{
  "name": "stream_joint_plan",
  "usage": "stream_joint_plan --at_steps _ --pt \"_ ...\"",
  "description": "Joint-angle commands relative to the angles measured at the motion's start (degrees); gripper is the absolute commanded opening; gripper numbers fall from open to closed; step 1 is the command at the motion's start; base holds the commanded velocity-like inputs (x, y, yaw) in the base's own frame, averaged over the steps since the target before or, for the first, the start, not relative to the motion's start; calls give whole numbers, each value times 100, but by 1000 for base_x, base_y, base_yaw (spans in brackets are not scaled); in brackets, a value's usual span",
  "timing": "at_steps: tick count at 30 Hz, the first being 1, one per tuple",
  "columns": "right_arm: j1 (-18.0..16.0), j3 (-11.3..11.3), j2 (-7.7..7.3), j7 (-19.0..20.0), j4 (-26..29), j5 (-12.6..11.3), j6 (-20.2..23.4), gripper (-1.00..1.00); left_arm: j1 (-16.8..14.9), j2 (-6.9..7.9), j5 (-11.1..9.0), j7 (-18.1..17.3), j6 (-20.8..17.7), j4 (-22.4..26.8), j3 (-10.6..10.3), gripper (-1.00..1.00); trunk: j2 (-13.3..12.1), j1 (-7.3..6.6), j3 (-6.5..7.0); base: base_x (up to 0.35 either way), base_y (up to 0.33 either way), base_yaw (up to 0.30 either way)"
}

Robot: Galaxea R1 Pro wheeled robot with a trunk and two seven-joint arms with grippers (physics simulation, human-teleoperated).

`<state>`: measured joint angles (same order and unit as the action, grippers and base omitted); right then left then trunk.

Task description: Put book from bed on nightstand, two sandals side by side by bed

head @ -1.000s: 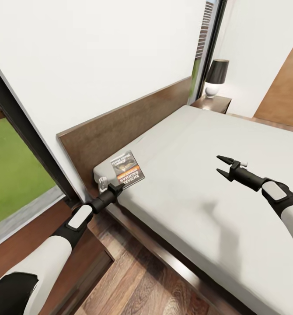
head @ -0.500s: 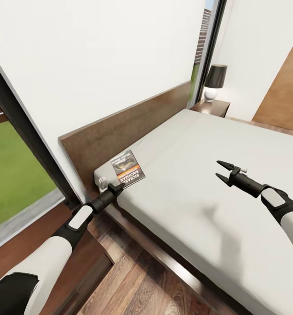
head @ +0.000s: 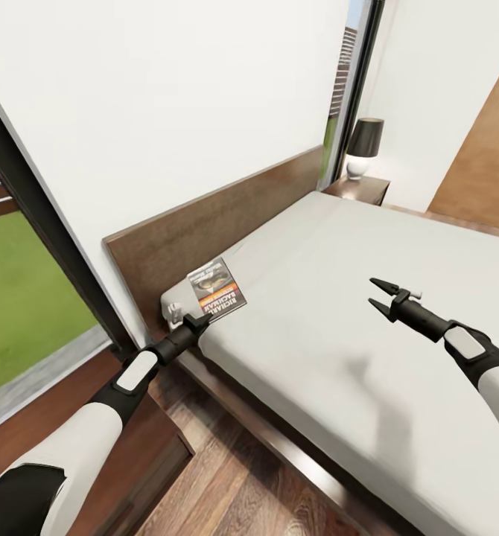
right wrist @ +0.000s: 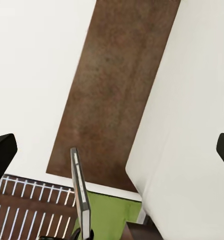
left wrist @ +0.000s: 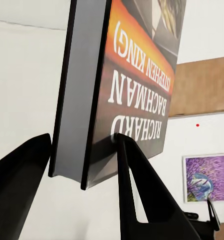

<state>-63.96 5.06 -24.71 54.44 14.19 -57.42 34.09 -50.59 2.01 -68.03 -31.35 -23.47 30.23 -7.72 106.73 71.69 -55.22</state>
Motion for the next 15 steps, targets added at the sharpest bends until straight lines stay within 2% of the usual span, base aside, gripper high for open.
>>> stream_joint_plan --at_steps 1,15 --pt "1 47 -6 27 -1 -61 24 100 -2 5 -60 -9 -24 -4 -28 -100 2 0 1 0 0 0" --pt "23 58 1 350 32 -51 -58 100 45 16 -68 -15 -51 -8 -28 -100 2 0 23 0 0 0"
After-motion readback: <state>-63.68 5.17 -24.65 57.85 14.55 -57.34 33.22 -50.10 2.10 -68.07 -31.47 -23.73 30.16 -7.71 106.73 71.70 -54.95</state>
